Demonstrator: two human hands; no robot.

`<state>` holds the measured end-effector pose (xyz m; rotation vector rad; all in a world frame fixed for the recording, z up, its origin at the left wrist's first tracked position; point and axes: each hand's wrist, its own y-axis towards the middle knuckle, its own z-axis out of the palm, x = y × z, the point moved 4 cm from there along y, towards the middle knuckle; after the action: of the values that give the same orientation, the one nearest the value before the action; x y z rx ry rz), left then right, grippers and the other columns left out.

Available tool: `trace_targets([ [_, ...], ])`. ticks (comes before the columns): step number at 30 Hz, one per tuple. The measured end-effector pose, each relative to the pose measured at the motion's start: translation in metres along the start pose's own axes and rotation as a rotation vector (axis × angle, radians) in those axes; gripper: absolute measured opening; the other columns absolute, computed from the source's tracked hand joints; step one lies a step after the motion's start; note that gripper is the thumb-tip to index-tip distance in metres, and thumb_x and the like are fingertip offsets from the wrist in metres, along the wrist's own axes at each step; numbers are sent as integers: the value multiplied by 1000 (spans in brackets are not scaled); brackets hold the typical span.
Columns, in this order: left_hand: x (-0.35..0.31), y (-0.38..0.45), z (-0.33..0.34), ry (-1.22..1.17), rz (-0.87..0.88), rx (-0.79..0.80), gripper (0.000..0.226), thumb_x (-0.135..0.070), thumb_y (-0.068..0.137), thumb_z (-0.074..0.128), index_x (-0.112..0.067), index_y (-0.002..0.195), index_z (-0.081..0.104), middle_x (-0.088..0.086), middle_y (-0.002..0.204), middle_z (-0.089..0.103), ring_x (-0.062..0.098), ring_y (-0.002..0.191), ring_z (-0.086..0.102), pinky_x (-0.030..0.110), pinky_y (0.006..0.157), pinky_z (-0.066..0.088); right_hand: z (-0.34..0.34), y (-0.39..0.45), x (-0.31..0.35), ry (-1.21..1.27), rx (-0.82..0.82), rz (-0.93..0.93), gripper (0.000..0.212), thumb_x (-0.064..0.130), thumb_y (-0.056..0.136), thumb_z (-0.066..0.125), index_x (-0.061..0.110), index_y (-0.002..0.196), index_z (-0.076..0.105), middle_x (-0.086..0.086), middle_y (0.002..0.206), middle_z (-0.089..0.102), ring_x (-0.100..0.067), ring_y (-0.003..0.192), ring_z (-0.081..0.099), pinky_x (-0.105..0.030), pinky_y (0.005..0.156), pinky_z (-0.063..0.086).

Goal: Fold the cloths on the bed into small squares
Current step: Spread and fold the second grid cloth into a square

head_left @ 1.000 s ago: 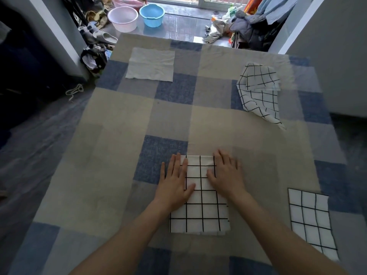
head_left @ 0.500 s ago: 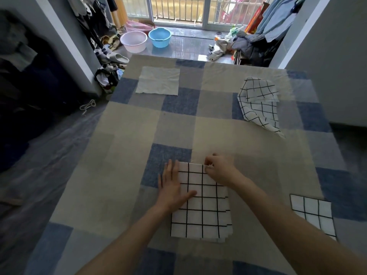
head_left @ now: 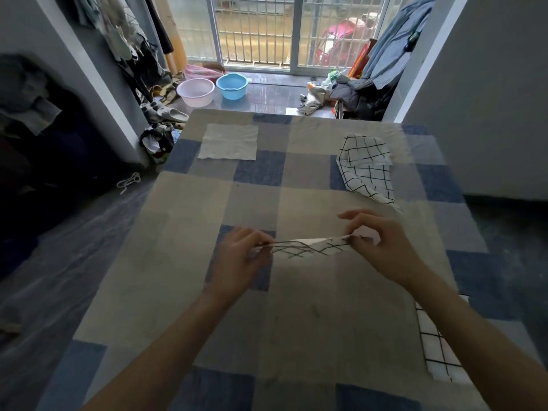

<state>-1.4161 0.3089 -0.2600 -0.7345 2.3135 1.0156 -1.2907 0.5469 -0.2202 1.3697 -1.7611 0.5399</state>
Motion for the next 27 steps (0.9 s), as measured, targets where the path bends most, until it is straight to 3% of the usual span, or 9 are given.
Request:
trace_targets([
  [4,-28,-40,28,234,322,131,11,-16,82,64,-23,89,70,-5,84,62,15,78,52,31,66,40,13,-51,-45,-44,-203,184,36,2,84,65,37,90,67,5,118,57,-5,109,54,-28,91,45],
  [6,-23,-72,56,289,314,322,19,-16,81,68,-28,94,64,-7,87,59,12,79,52,30,65,45,42,-82,-76,99,-206,440,36,14,89,63,39,114,56,2,120,56,-8,103,58,-33,83,53],
  [8,-13,-99,81,365,219,605,34,-15,78,71,-32,105,59,-8,100,59,11,93,54,28,76,48,76,-107,-99,395,-207,853,45,23,95,57,21,136,37,-11,120,56,-23,98,61,-44,79,55],
  [10,-6,-117,93,431,106,799,36,-17,87,61,-29,121,55,-3,122,53,17,113,50,32,90,42,98,-124,-102,575,-199,1104,35,25,101,44,14,132,32,-15,104,59,-29,85,62,-44,68,54],
  [12,-4,-124,97,422,9,899,40,-30,90,54,-28,129,50,-2,131,46,19,120,43,33,95,35,103,-130,-100,557,-169,1112,33,28,101,44,12,127,33,-13,99,60,-28,82,63,-41,66,54],
  [16,-8,-119,99,435,25,824,44,-46,91,43,-28,131,48,-3,138,41,18,129,36,33,104,32,104,-132,-108,306,-36,1024,50,23,88,68,12,125,34,-12,112,58,-26,91,63,-36,67,55],
  [20,9,-121,112,507,-122,891,60,-42,96,38,-30,151,18,1,163,0,23,149,-1,42,120,7,109,-125,-107,180,41,977,30,16,84,71,10,103,49,-8,97,62,-19,83,61,-29,64,51],
  [23,26,-128,120,520,-134,969,69,-52,89,15,-33,154,-1,-2,156,-27,23,147,-18,47,120,-2,113,-120,-111,96,103,934,14,19,83,71,9,80,62,-4,77,65,-16,68,60,-27,60,47],
  [27,33,-128,120,487,-106,989,77,-54,80,4,-35,154,-1,-4,152,-29,20,142,-26,45,120,-5,116,-116,-108,117,135,913,19,20,86,67,2,80,66,-4,64,59,-15,55,51,-23,54,39],
])
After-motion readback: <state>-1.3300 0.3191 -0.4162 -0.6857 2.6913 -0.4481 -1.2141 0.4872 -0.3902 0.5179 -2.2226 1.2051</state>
